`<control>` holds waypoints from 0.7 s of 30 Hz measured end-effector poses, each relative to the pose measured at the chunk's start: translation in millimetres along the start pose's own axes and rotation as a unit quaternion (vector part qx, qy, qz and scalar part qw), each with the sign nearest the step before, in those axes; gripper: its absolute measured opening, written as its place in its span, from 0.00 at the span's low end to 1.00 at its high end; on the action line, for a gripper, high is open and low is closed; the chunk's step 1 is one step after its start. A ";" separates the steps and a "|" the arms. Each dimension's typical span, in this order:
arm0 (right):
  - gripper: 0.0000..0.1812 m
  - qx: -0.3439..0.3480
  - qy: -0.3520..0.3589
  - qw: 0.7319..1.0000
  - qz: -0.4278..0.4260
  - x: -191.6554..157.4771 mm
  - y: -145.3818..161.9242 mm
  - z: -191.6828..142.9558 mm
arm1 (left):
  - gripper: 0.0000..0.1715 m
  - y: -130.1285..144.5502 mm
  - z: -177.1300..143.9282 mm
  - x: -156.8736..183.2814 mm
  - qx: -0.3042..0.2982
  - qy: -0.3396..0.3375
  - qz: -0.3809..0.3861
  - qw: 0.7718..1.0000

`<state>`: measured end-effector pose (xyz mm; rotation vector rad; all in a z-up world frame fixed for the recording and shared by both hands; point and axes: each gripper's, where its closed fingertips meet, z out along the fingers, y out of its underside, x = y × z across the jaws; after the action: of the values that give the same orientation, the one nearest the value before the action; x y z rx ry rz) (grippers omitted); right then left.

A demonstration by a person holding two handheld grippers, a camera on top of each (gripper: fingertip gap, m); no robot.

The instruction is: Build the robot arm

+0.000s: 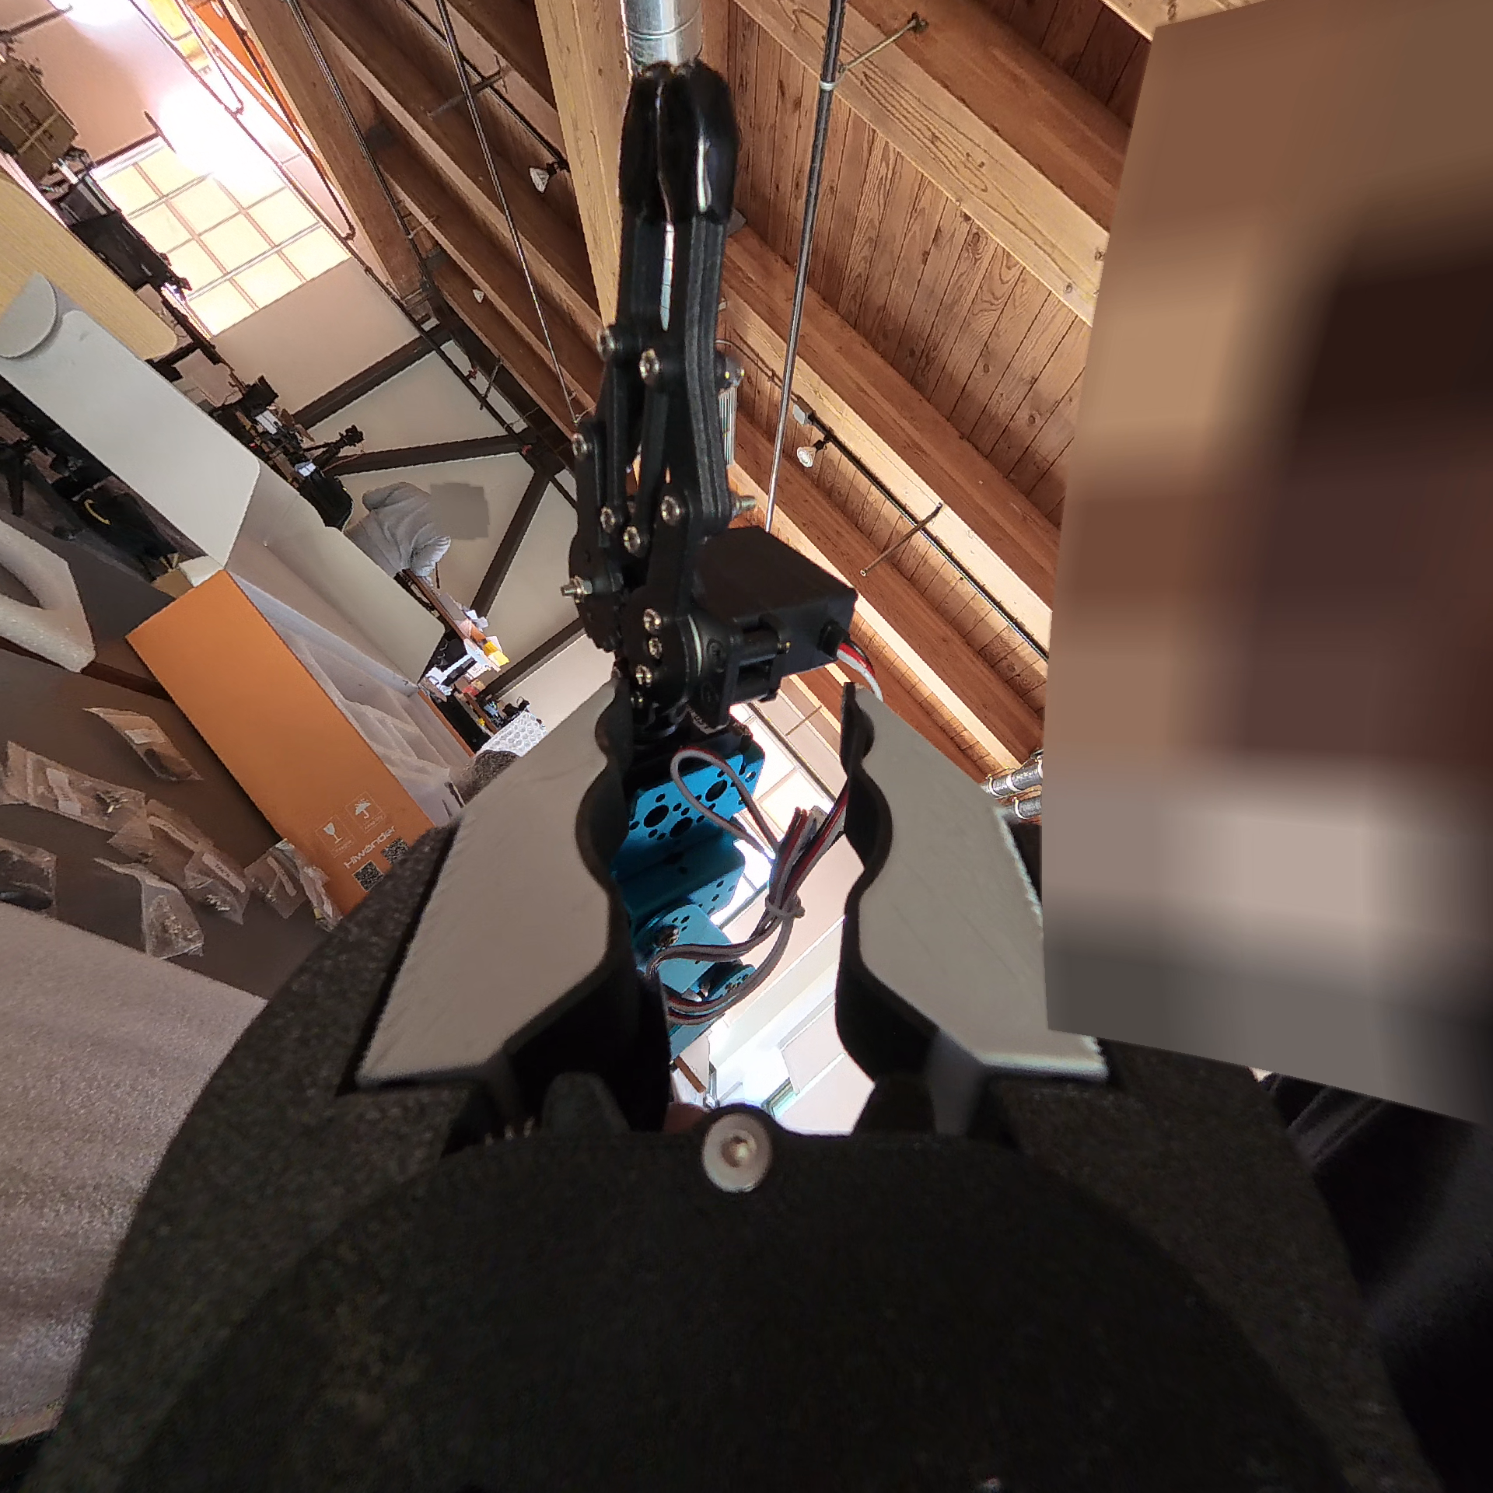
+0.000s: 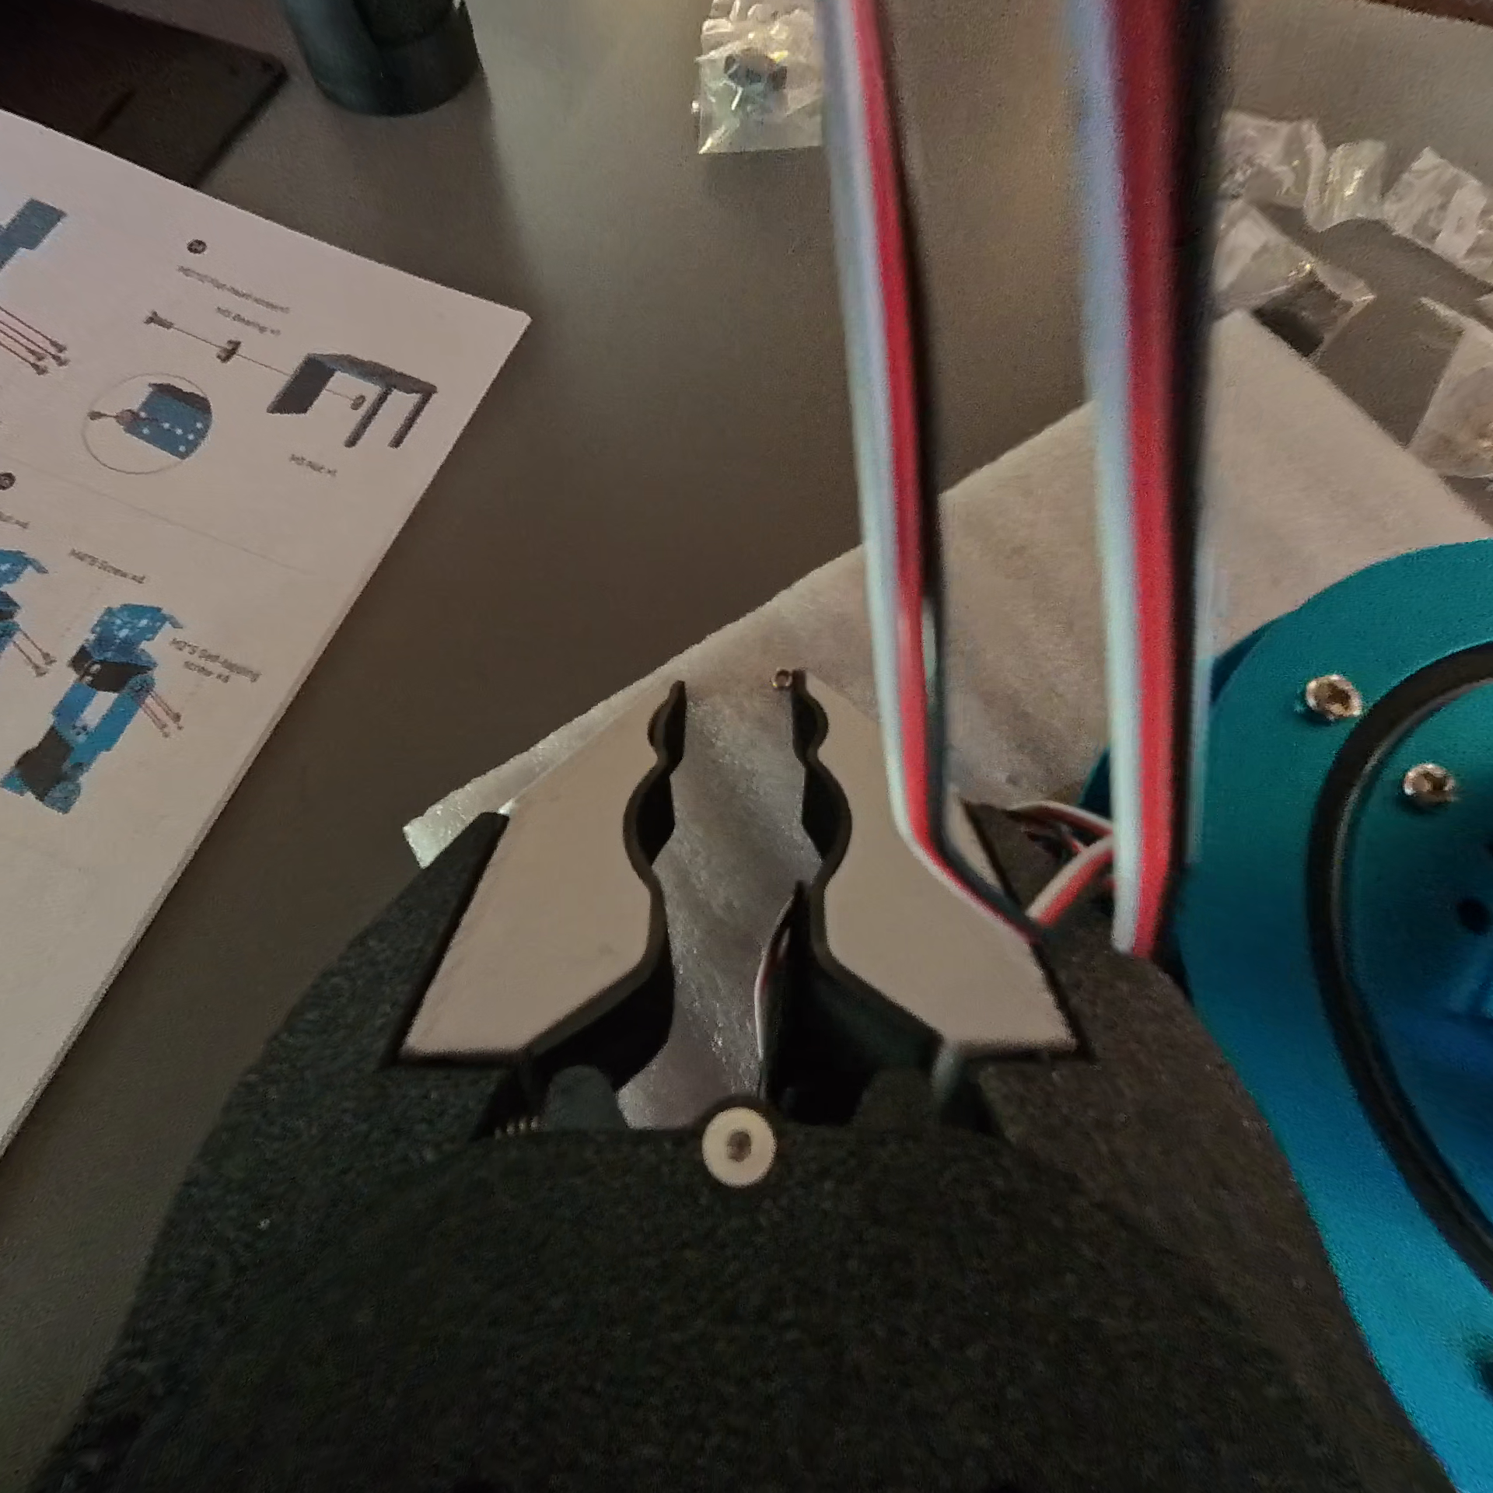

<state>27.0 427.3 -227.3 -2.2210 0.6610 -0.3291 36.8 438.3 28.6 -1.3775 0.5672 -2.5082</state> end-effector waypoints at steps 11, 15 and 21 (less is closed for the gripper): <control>0.00 0.002 -0.077 0.997 0.024 -13.5 0.7 -9.2 | 0.30 -0.2 1.0 -0.6 -0.002 0.000 -0.003 1.000; 0.03 0.034 -0.061 0.997 0.018 -9.5 -5.5 -13.7 | 0.30 -0.4 1.1 -0.7 -0.003 0.001 -0.003 1.000; 0.15 0.022 -0.040 0.999 0.008 -7.9 -9.8 -0.9 | 0.30 -0.1 1.3 0.0 -0.002 0.000 -0.004 1.000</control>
<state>23.5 436.7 -219.5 -2.1741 0.6232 -0.2440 37.9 438.1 29.2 -1.3841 0.5672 -2.5140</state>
